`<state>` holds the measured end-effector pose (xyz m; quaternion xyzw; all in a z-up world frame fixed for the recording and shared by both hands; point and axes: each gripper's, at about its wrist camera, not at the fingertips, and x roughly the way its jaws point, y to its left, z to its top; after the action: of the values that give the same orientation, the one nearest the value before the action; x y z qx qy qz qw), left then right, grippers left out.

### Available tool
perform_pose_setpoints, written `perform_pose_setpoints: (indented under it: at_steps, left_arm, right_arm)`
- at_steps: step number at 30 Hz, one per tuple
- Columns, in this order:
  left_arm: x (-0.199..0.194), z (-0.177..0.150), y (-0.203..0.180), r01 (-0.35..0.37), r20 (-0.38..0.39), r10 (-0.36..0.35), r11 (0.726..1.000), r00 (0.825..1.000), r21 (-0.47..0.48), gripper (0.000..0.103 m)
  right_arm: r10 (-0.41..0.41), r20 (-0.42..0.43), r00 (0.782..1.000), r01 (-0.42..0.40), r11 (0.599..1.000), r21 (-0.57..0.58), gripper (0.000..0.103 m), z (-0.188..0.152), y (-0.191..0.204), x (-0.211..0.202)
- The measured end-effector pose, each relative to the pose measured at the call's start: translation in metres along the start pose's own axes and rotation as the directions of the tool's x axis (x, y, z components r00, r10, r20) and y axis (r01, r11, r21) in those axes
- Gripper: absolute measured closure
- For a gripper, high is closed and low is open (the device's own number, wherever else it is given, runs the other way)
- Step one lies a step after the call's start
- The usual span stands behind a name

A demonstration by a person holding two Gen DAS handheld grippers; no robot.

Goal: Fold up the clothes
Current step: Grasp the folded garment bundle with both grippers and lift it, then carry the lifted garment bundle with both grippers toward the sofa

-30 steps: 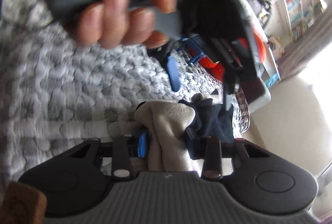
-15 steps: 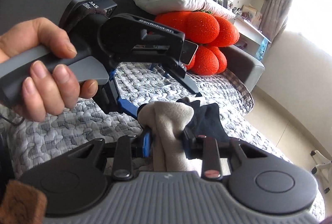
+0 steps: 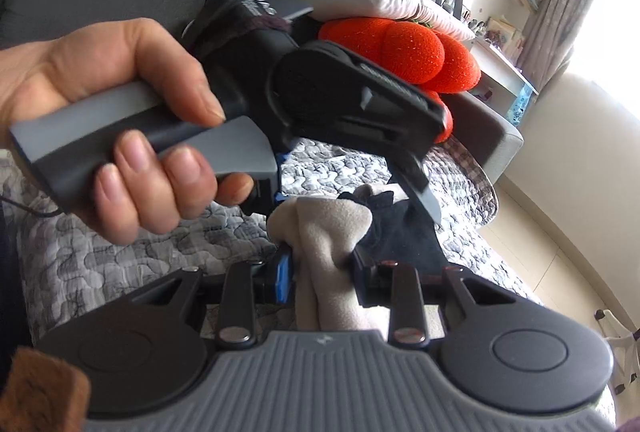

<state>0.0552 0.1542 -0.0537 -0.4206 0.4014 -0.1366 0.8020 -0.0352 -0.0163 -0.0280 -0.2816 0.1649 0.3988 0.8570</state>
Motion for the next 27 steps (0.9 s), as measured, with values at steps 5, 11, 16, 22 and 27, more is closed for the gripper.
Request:
perform_pose_setpoints:
  at_steps: [5,11,16,22,27]
  left_arm:
    - [0.009,0.001,-0.016,-0.059,0.006,0.059,0.993,0.998,0.101,0.028]
    - [0.011,0.008,-0.010,-0.091,0.007,0.090,0.990,0.996,0.107,0.046]
    - [0.006,0.005,-0.011,-0.122,0.021,0.120,0.980,0.992,0.157,0.055]
    - [0.005,0.004,-0.014,-0.145,0.028,0.142,0.971,0.989,0.192,0.056]
    - [0.005,0.003,-0.015,-0.158,0.033,0.154,0.967,0.987,0.199,0.056]
  right_arm:
    - [-0.003,0.008,1.000,0.003,1.000,-0.013,0.071,-0.001,0.000,0.000]
    - [-0.006,0.003,1.000,0.006,0.999,-0.031,0.071,-0.001,0.003,0.002]
    - [-0.003,-0.011,1.000,0.002,0.999,-0.046,0.071,-0.003,0.007,0.004]
    - [0.116,0.005,0.993,-0.116,0.987,0.113,0.066,-0.002,-0.021,-0.011]
    - [0.149,0.099,0.984,-0.176,0.908,0.380,0.065,-0.011,-0.080,-0.035]
